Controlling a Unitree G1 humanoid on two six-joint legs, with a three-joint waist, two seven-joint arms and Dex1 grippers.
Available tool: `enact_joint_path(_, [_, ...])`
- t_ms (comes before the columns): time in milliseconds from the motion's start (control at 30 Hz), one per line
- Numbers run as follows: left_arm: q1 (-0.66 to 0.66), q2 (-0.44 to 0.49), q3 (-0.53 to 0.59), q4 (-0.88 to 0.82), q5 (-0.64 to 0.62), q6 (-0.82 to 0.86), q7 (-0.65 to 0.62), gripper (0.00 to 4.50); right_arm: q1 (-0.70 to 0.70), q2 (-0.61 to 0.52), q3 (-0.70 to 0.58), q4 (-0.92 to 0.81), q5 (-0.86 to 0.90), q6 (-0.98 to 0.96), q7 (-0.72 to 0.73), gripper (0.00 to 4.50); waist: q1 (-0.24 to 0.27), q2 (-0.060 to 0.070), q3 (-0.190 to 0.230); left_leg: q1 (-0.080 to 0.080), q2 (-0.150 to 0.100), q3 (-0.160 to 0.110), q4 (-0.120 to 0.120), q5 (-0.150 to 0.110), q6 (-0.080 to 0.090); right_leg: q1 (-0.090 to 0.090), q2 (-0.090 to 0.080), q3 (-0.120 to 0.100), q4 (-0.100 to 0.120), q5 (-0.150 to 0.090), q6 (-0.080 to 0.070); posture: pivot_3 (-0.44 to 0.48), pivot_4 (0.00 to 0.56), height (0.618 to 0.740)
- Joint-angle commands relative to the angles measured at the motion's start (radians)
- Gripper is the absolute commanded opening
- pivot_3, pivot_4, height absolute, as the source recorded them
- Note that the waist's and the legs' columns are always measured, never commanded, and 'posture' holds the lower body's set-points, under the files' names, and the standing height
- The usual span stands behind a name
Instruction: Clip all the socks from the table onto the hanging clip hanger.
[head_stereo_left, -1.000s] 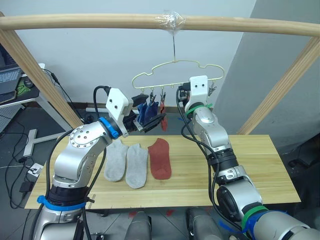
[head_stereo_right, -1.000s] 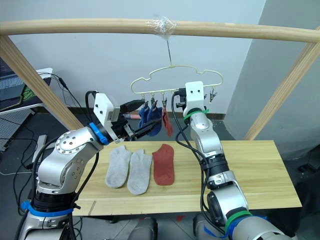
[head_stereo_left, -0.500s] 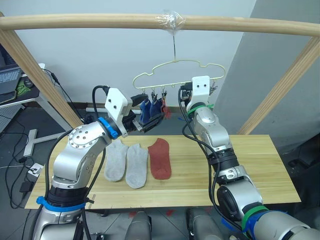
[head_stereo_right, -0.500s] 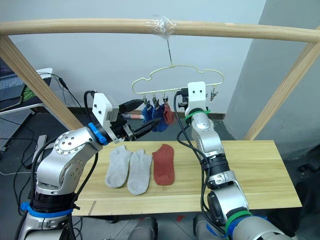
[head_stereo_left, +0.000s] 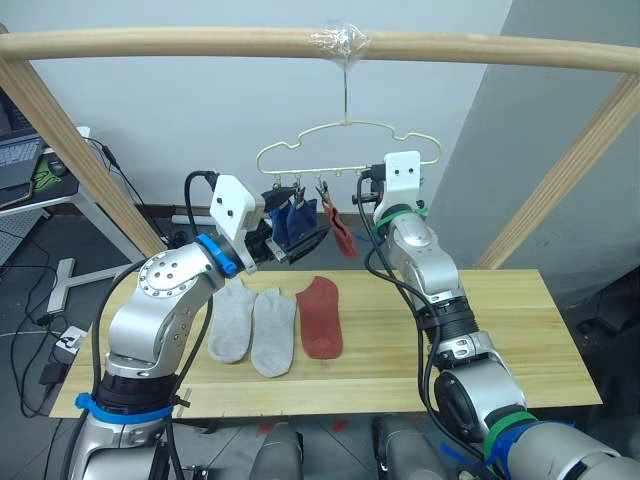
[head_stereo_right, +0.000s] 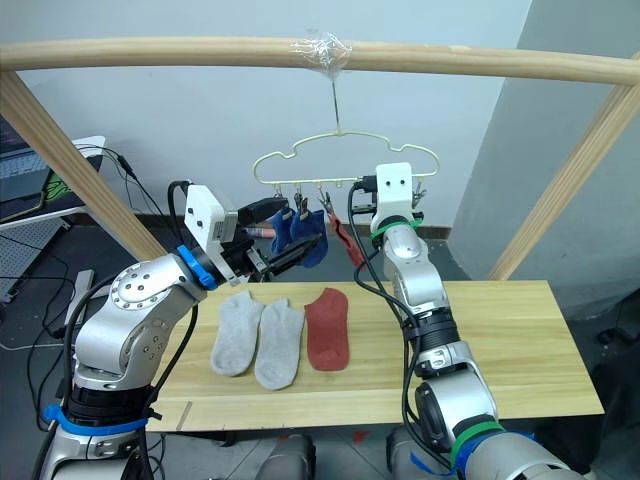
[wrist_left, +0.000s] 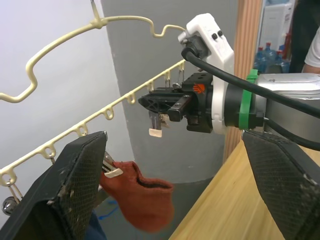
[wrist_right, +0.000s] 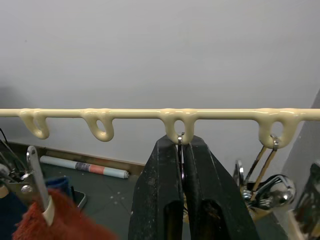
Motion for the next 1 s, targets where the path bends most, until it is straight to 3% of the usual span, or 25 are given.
enact_joint_path(33, [0.012,-0.006,0.022,-0.044,-0.005,-0.012,0.013,4.50,0.006,-0.008,0.002,-0.039,0.001,-0.008,0.015,0.03,0.000,0.000,0.000,0.000,0.000,0.000,0.000,0.000,0.000,0.000,0.000,0.000,0.000,0.000,0.000,0.101,0.176,0.740])
enact_joint_path(233, [0.112,-0.008,-0.035,0.024,0.109,-0.013,0.071,4.50,0.025,-0.052,0.006,-0.100,0.023,0.059,0.093,0.03,-0.001,0.000,0.000,0.000,0.000,0.000,0.000,0.000,0.000,0.000,0.000,0.000,0.000,0.000,0.000,0.078,0.177,0.740])
enact_joint_path(433, [0.203,-0.180,-0.162,0.309,0.287,-0.106,0.223,4.50,0.091,-0.151,0.005,-0.281,0.066,0.219,0.206,0.03,0.005,0.002,0.001,0.000,0.000,0.000,0.000,0.000,0.000,0.001,0.000,0.000,-0.001,0.000,0.000,0.039,0.179,0.740])
enact_joint_path(567, [0.134,-0.286,-0.197,0.524,0.355,-0.197,0.276,4.50,0.121,-0.162,-0.002,-0.346,0.071,0.286,0.199,0.03,0.003,0.002,0.002,0.000,0.000,-0.001,0.000,0.000,0.000,0.000,0.000,-0.001,0.000,0.000,0.000,0.008,0.184,0.740])
enact_joint_path(733, [0.074,-0.335,-0.204,0.667,0.419,-0.264,0.318,4.50,0.132,-0.165,-0.003,-0.381,0.069,0.321,0.190,0.03,-0.003,0.002,0.002,0.000,0.000,0.000,0.002,0.000,0.000,0.001,0.000,0.000,-0.001,0.000,0.001,-0.010,0.186,0.740])
enact_joint_path(867, [-0.025,-0.389,-0.238,0.902,0.481,-0.237,0.344,4.50,0.154,-0.171,-0.008,-0.429,0.072,0.363,0.184,0.03,-0.002,0.002,0.002,0.000,0.000,-0.001,0.001,0.000,0.000,0.001,0.000,-0.001,-0.001,0.000,0.001,-0.048,0.192,0.740])
enact_joint_path(967, [-0.049,-0.429,-0.188,0.970,0.443,-0.170,0.350,4.50,0.162,-0.176,-0.011,-0.452,0.070,0.382,0.182,0.03,-0.004,0.002,0.002,-0.001,-0.001,0.000,0.002,0.000,0.000,0.002,-0.001,-0.001,-0.002,0.002,0.004,-0.066,0.195,0.740])
enact_joint_path(1000, [-0.043,-0.433,-0.183,0.972,0.433,-0.167,0.329,4.31,0.162,-0.176,-0.013,-0.456,0.070,0.386,0.180,0.01,-0.004,0.002,0.002,-0.001,-0.001,0.000,0.002,0.000,0.000,0.002,-0.001,0.000,-0.002,0.002,0.005,-0.066,0.195,0.740])
